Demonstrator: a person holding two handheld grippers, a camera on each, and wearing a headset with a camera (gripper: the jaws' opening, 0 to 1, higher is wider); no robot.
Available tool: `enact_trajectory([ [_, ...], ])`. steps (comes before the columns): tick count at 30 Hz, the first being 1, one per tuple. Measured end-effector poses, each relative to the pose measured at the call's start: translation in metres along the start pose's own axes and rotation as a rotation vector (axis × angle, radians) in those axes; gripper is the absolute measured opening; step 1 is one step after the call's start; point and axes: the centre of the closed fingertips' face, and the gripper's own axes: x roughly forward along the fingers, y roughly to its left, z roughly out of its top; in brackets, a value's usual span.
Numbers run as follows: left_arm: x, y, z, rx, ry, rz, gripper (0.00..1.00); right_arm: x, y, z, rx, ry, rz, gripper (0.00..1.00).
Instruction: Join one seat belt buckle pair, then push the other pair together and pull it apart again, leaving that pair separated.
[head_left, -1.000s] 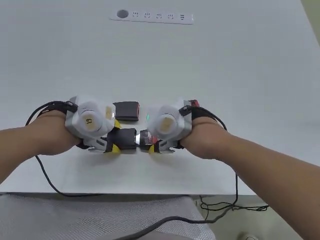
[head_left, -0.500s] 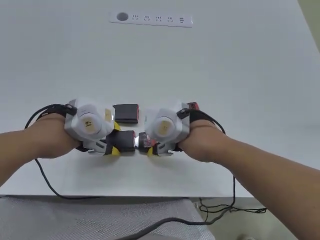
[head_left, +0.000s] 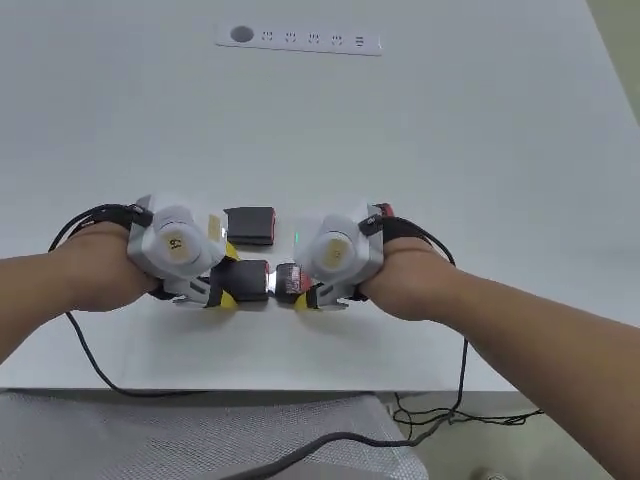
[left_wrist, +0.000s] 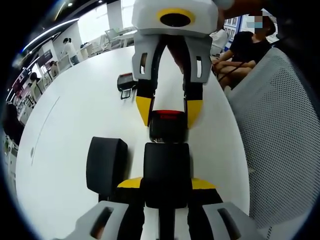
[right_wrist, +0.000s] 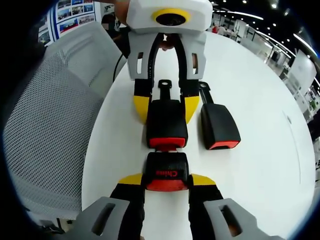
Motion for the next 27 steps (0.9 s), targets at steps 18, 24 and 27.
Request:
enact_trajectory([
  [18,-0.0010,0.0015,-0.0007,-0.008,0.013,-0.011,0.32,-0.0030,0.0041,0.0012,0.017,-0.005,0.005,0.29],
  [24,-0.0016,0.0009,0.0010,-0.006,0.016,-0.014,0.33,-0.0050,0.0051,0.0016,0.020,-0.013,0.002,0.30],
  [27,-0.0017,0.0010,0.0013,-0.007,0.025,-0.020,0.33,-0.0044,0.0041,0.0017,0.026,-0.016,0.002,0.30],
])
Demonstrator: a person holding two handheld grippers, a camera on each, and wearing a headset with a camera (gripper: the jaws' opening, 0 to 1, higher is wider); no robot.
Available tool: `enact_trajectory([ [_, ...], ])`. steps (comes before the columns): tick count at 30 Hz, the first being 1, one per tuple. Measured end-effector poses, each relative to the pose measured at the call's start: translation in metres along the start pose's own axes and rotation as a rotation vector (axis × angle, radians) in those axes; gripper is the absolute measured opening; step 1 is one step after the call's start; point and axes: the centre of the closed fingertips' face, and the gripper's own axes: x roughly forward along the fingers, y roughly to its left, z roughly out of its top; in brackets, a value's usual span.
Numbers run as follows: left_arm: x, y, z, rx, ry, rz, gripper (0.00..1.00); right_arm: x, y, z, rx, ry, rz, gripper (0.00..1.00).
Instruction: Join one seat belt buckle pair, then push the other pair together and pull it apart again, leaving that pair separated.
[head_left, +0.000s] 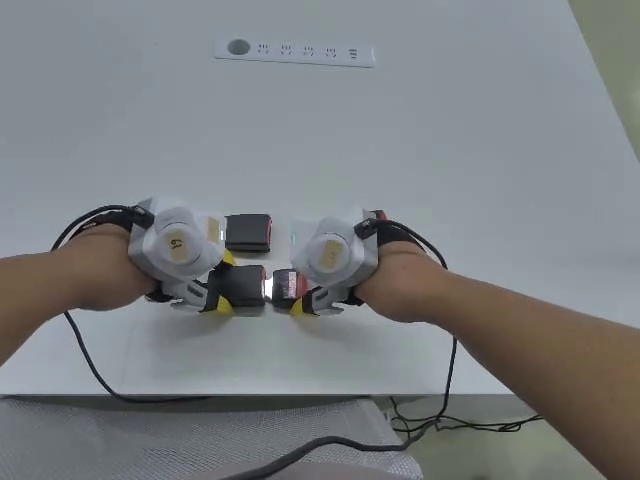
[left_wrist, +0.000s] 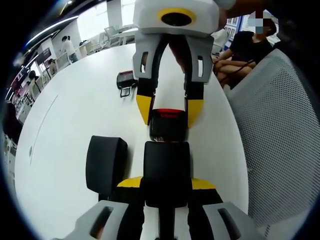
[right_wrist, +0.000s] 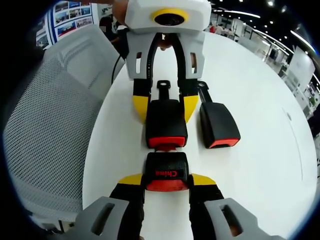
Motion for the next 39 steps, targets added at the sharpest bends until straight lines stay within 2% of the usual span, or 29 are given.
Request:
enact_trajectory([
  [4,0.000,-0.001,0.000,0.006,0.015,0.002,0.33,0.001,0.000,0.000,0.005,0.000,-0.001,0.30],
  [20,0.001,-0.001,0.000,0.001,0.026,0.009,0.35,0.002,0.000,-0.001,-0.009,0.008,-0.001,0.32],
  [27,0.000,-0.002,0.002,-0.025,0.031,0.011,0.37,0.002,-0.001,0.000,0.004,0.013,-0.021,0.34],
  [32,-0.010,-0.001,0.011,-0.049,-0.011,0.028,0.37,-0.003,0.003,0.005,0.010,-0.002,-0.027,0.36],
  [35,-0.017,-0.001,0.016,-0.048,-0.019,0.035,0.37,-0.006,0.002,0.009,0.017,-0.024,-0.032,0.35],
  [39,-0.025,0.001,0.025,-0.032,-0.032,0.041,0.37,-0.017,-0.001,0.015,0.012,-0.048,-0.043,0.34],
])
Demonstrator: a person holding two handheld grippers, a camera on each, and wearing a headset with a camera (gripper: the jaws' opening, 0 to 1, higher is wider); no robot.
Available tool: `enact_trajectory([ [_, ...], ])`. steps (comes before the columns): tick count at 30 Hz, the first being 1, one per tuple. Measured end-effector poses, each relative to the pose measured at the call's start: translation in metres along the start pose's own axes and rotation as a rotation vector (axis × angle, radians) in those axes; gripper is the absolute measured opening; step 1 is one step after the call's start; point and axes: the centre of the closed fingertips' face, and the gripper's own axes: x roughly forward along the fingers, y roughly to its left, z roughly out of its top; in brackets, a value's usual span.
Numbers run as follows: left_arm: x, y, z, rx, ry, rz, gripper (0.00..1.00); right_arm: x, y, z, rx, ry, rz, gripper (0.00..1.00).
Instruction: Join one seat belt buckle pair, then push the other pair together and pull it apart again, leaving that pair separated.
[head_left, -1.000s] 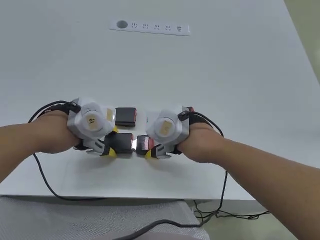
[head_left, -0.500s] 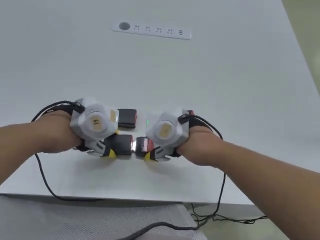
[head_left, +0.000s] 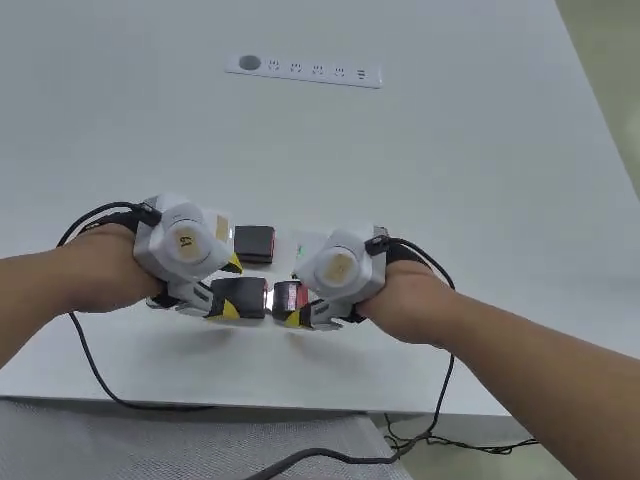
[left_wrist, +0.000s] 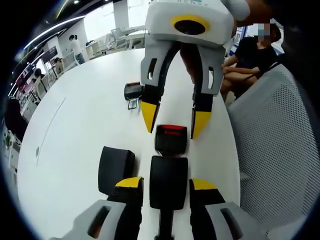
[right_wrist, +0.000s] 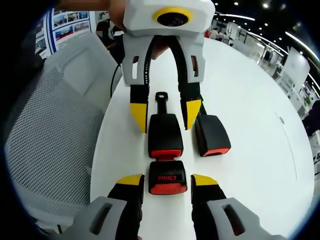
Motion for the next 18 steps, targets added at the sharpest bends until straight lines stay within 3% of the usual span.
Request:
enact_trajectory([
  [3,-0.005,0.007,0.009,0.010,-0.015,0.012,0.38,-0.013,-0.006,0.002,0.002,-0.010,-0.009,0.33],
  [5,-0.007,0.017,0.013,0.040,-0.020,0.048,0.37,-0.015,-0.009,-0.001,0.007,-0.007,-0.011,0.33],
  [9,-0.008,0.028,0.020,0.036,-0.033,0.057,0.36,-0.025,-0.019,-0.005,-0.008,0.001,-0.034,0.32],
  [18,-0.002,0.053,0.013,0.055,0.002,0.060,0.38,-0.041,-0.056,-0.033,0.010,0.027,-0.098,0.32],
])
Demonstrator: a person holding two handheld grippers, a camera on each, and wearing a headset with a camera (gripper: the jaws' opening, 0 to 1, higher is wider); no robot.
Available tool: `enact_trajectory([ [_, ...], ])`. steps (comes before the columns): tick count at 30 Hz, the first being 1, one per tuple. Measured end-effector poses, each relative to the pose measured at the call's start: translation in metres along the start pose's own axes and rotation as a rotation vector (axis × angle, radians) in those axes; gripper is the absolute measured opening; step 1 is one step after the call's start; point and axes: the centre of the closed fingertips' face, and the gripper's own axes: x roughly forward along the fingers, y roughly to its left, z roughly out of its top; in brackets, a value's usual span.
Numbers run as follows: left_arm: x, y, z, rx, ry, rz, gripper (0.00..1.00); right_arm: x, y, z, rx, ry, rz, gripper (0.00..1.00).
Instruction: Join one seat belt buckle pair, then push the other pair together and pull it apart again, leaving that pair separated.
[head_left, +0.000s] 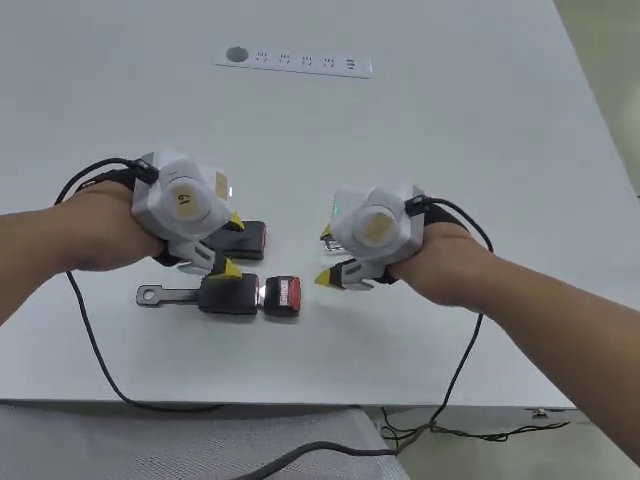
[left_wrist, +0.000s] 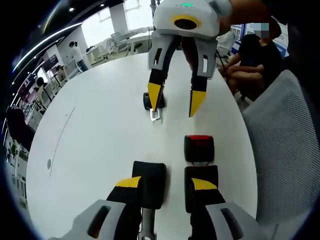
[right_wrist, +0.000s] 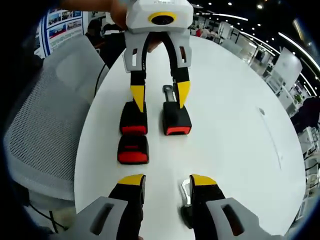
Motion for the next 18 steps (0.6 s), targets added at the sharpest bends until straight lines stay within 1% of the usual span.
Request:
enact_trajectory([
  [2,0.000,0.006,-0.001,0.001,0.003,0.002,0.38,-0.003,-0.008,-0.007,0.002,0.010,-0.013,0.33],
  [3,0.000,0.008,-0.001,0.001,0.005,0.003,0.38,-0.005,-0.014,-0.013,0.000,0.019,-0.028,0.33],
  [5,0.001,0.013,-0.002,-0.001,0.009,0.001,0.39,-0.007,-0.025,-0.022,0.007,0.027,-0.038,0.34],
  [9,0.003,0.022,-0.005,-0.009,0.012,0.001,0.39,-0.011,-0.037,-0.036,0.008,0.049,-0.049,0.36],
  [11,0.006,0.023,-0.008,-0.009,0.017,-0.005,0.39,-0.013,-0.039,-0.040,0.005,0.060,-0.048,0.36],
  [13,0.008,0.024,-0.011,-0.008,0.024,-0.014,0.39,-0.011,-0.042,-0.049,-0.002,0.077,-0.045,0.37],
  [18,0.015,0.026,-0.019,-0.004,0.037,-0.029,0.38,-0.009,-0.043,-0.059,-0.027,0.109,-0.025,0.37],
])
